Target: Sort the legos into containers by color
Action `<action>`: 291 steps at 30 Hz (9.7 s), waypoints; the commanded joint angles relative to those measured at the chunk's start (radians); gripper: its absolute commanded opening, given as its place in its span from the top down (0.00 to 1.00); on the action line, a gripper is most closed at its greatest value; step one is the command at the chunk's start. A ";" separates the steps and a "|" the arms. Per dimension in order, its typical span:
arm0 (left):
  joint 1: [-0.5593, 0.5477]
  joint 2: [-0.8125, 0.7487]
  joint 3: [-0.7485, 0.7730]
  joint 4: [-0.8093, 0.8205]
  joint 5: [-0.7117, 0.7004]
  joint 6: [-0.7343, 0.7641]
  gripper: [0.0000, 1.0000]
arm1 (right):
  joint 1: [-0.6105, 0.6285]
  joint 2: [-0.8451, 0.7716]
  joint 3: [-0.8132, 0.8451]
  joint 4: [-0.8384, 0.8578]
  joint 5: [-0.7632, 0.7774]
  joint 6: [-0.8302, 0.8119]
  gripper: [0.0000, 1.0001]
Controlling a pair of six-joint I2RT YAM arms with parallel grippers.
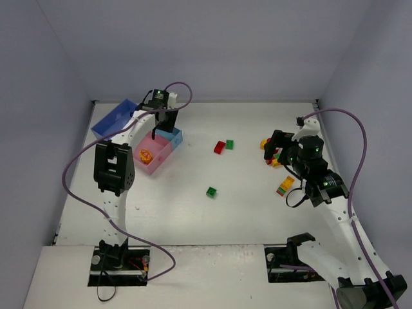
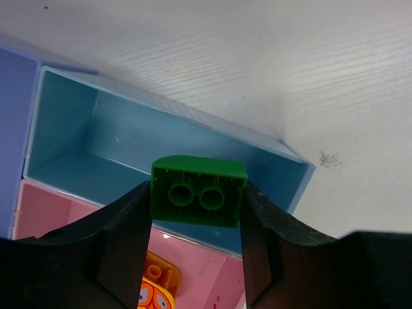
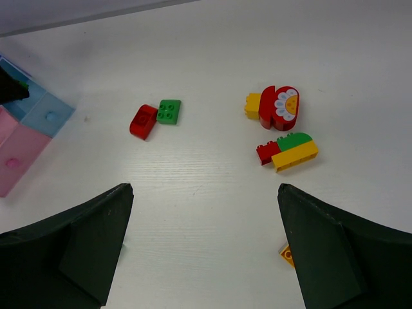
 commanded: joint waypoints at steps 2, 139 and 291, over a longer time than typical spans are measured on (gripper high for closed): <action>0.017 -0.057 0.047 -0.006 0.023 0.023 0.58 | 0.000 -0.007 0.020 0.036 0.021 -0.013 0.08; -0.281 -0.046 0.110 0.095 -0.107 -0.270 0.98 | 0.000 -0.014 0.024 -0.013 0.045 0.002 0.08; -0.290 -0.539 -0.391 0.119 -0.086 -0.484 0.40 | -0.176 0.380 -0.103 -0.171 0.280 0.496 0.20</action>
